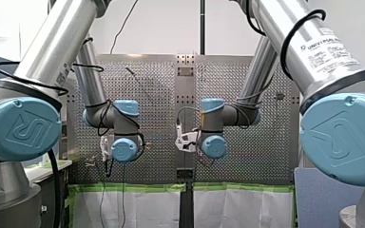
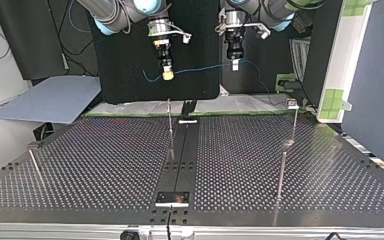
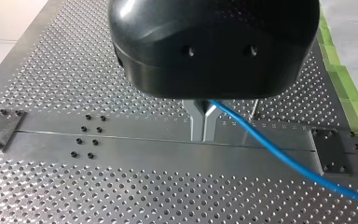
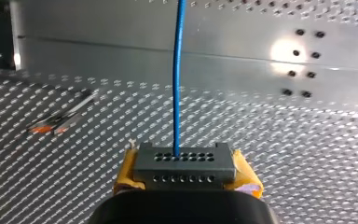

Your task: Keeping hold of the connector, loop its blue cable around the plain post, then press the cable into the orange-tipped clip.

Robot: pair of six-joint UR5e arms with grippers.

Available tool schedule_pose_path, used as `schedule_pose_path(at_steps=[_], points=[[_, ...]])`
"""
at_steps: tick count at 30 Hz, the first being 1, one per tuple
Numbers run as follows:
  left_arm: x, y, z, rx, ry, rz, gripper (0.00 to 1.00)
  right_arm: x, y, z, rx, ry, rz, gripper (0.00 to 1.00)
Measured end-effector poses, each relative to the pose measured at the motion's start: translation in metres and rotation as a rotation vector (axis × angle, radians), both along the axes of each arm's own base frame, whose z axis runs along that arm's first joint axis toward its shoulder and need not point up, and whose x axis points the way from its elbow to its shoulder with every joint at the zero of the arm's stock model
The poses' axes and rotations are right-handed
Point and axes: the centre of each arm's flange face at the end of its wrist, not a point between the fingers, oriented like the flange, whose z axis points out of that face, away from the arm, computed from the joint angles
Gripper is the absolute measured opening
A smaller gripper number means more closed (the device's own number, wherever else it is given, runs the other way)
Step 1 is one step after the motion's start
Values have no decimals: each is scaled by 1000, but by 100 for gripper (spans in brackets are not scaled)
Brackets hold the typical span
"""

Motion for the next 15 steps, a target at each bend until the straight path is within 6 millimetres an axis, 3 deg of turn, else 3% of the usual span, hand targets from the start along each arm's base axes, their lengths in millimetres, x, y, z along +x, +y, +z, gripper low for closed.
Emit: schedule_pose_path(at_steps=[9,15], points=[[0,0,0,0,0,0,0,-12,7,-41,74,73,-7,0],[0,0,0,0,0,0,0,-14,9,-52,90,89,-8,0]])
